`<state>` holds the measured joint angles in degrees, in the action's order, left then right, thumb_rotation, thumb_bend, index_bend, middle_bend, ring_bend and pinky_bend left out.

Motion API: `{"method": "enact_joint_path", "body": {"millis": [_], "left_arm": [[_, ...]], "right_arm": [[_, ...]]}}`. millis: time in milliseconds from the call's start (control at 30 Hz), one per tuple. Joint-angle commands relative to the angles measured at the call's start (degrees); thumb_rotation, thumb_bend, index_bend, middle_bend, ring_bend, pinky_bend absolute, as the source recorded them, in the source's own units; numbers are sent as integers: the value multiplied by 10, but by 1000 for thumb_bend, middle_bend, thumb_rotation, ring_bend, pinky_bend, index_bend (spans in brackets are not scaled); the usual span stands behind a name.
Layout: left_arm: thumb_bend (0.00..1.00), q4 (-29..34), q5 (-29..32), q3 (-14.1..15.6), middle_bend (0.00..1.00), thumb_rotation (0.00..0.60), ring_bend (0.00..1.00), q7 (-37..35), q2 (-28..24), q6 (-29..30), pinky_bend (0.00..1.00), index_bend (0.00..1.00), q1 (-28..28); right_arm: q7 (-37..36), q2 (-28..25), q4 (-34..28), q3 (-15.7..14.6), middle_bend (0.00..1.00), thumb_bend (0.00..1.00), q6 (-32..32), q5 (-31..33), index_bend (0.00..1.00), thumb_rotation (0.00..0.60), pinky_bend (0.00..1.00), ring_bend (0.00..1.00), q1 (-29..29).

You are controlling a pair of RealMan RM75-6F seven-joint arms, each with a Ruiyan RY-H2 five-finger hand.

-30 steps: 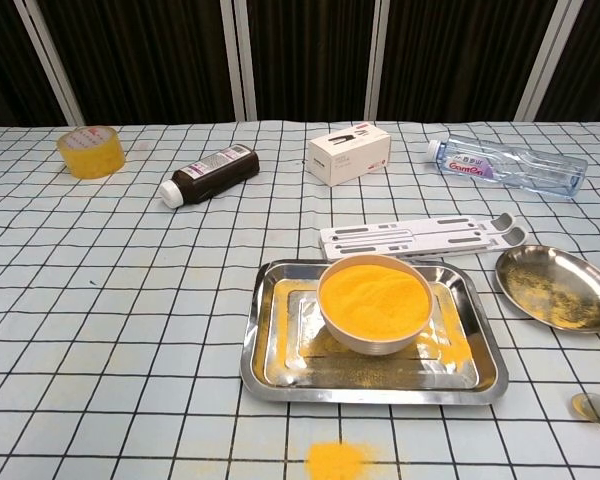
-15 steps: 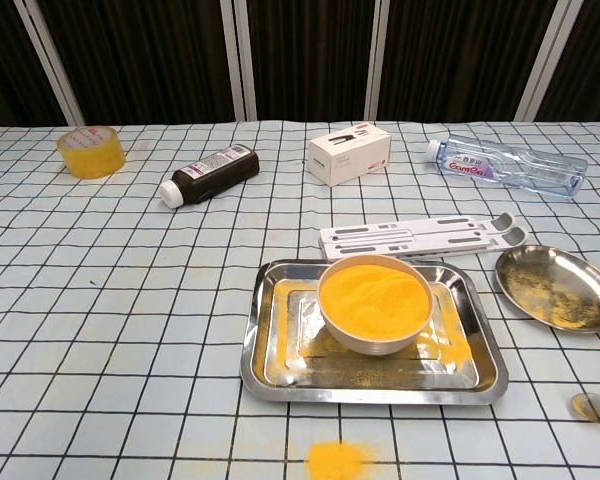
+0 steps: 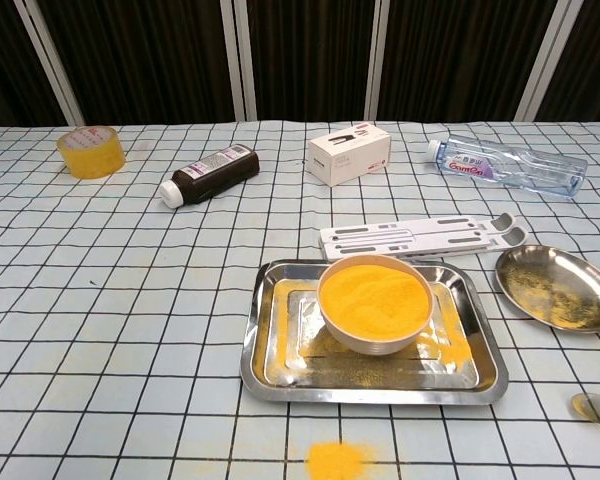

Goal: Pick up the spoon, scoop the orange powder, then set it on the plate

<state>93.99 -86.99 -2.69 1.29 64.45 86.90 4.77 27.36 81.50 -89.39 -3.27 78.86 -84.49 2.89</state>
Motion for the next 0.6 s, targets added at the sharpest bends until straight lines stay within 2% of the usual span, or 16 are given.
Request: {"method": "enact_joint_path", "body": {"millis": [33, 600], "left_arm": [[0, 0, 1, 0, 0, 600, 0, 0, 0, -1, 0, 0, 0], [0, 1, 3, 1, 0, 600, 0, 5, 1, -4, 0, 0, 1]], "right_arm": [[5, 12, 15, -3, 104, 442, -2, -2, 487, 600, 0, 0, -1], [11, 51, 72, -3, 104, 419, -11, -1, 487, 600, 0, 0, -2]]}}
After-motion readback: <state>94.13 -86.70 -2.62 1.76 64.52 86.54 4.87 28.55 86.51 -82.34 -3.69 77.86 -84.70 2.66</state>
